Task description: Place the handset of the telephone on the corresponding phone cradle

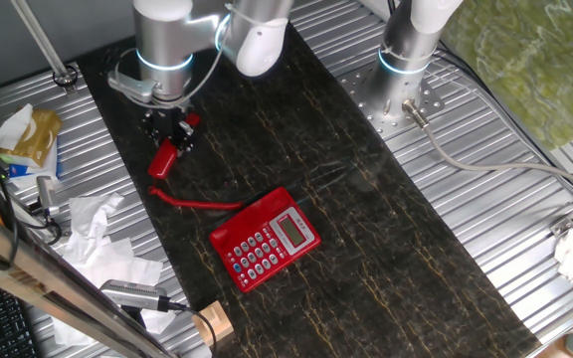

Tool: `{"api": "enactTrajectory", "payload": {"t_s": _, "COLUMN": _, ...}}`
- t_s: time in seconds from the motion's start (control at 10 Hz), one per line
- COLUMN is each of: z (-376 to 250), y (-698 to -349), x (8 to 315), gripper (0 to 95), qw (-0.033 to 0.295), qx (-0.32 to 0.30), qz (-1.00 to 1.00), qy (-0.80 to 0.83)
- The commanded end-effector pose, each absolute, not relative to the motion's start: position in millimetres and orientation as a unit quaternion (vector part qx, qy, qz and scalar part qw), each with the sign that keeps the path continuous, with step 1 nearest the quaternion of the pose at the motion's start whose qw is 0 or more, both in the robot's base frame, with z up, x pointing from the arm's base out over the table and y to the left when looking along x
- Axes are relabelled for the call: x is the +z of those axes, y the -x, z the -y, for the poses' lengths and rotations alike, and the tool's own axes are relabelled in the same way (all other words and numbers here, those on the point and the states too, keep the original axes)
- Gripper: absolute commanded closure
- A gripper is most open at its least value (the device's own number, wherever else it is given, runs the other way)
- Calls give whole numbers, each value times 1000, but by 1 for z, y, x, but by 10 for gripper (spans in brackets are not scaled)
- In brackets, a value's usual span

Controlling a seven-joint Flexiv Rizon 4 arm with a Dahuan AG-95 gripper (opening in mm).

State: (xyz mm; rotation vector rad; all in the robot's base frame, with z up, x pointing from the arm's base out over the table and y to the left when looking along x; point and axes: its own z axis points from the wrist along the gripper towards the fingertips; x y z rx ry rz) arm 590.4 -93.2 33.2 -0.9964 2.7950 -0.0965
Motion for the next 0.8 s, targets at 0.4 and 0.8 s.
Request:
{"api": "enactTrajectory", "payload": {"t_s": 0.4, "z": 77, "y": -591, "x": 73, "gripper": 950, "qw": 55, "qx": -7, "qz": -963, "qy": 265}}
{"api": "enactTrajectory", "payload": {"t_s": 0.8, "z": 63, "y": -596, "x": 93, "gripper": 950, "qw": 56, "qx": 21, "qz": -987, "qy": 149}}
